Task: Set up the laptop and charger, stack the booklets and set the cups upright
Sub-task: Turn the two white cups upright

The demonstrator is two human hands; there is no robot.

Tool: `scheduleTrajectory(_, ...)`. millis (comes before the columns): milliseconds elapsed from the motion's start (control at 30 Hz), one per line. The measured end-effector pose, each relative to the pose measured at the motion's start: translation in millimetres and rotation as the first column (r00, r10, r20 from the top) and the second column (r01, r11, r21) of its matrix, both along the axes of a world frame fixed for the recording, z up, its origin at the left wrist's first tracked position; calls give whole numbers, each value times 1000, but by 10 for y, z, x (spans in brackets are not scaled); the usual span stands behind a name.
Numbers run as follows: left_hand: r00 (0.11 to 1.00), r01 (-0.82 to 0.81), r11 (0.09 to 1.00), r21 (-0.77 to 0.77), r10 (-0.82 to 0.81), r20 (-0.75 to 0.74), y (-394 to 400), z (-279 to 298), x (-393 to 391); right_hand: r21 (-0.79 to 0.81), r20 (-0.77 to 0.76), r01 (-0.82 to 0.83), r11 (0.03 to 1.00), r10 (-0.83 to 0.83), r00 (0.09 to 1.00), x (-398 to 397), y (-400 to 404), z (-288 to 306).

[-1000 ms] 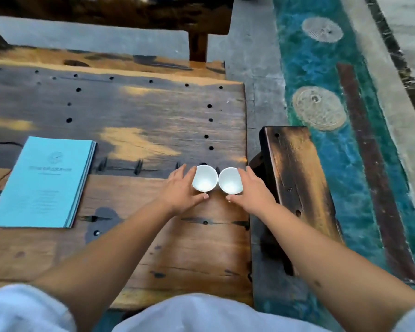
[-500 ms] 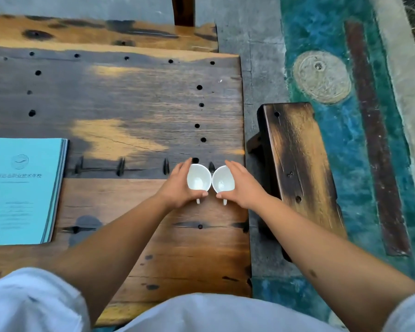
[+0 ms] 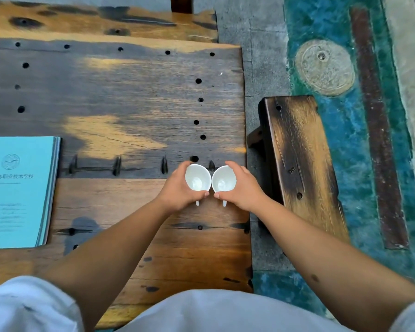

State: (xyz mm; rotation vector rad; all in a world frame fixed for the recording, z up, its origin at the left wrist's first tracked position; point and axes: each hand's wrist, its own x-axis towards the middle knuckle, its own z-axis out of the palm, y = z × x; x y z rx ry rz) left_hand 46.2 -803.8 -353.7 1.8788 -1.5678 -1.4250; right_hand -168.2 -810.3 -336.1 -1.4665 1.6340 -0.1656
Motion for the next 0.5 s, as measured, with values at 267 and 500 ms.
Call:
scheduleTrajectory(267, 999, 13, 1000, 21, -14, 50, 314, 150, 100, -7, 2, 31, 1000, -31, 1000, 106, 321, 94)
scheduleTrajectory(500, 991, 86, 996, 21, -88, 100, 880, 364, 144, -5, -32, -32, 999, 32, 999, 19, 922, 242)
